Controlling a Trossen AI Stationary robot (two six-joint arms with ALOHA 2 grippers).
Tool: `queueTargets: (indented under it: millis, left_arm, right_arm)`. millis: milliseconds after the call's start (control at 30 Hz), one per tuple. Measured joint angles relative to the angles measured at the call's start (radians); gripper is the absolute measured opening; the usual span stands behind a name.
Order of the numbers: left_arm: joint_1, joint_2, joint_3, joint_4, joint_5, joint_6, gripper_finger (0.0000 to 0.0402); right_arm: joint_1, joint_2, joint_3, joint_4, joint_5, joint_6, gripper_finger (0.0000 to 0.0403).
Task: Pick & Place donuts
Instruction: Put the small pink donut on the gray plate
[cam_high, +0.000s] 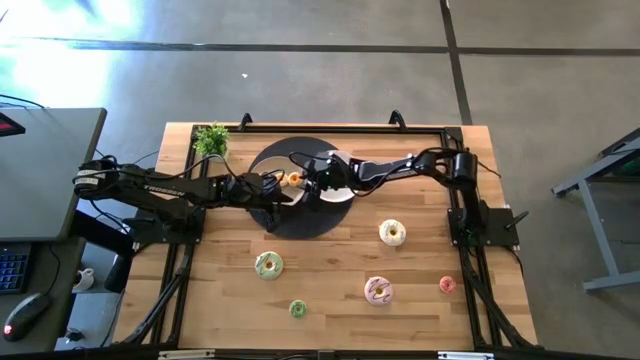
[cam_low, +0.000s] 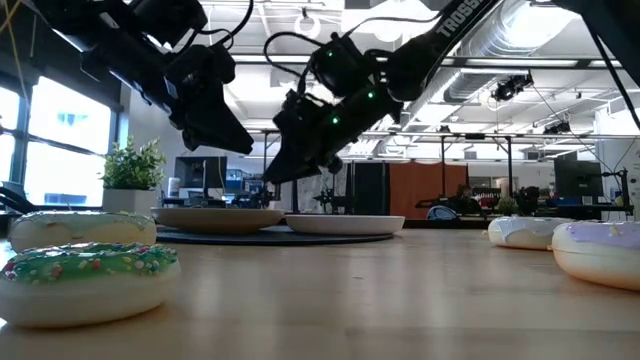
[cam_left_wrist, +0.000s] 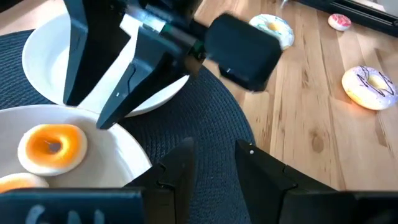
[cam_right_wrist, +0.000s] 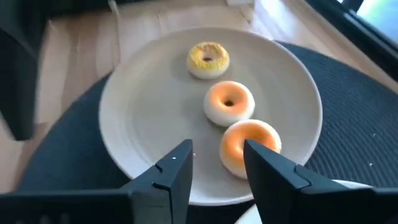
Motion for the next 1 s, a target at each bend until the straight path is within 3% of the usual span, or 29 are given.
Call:
queueTargets:
  millis: [200,500,700,1000]
  left_arm:
    - [0.000,0.000,0.000,0.000,0.001,0.000,0.0117]
    - [0.000,0.000,0.000,0.002,0.005,0.000,0.0117]
    - [0.000,0.000,0.000,0.001,0.008,0.000,0.0117]
    - [0.000,0.000,0.000,0.002,0.008,0.000,0.0117]
  right_arm:
    - [0.027,-0.095,0.000,-0.123,-0.029,-0.037,0.0143]
    - [0.140,-0.388,0.001,-0.656,0.018,-0.059,0.0131]
    - [0.256,-0.511,0.001,-1.029,0.019,0.082,0.0131]
    - [0.452,-0.506,0.000,-1.420,-0.107,0.374,0.0131]
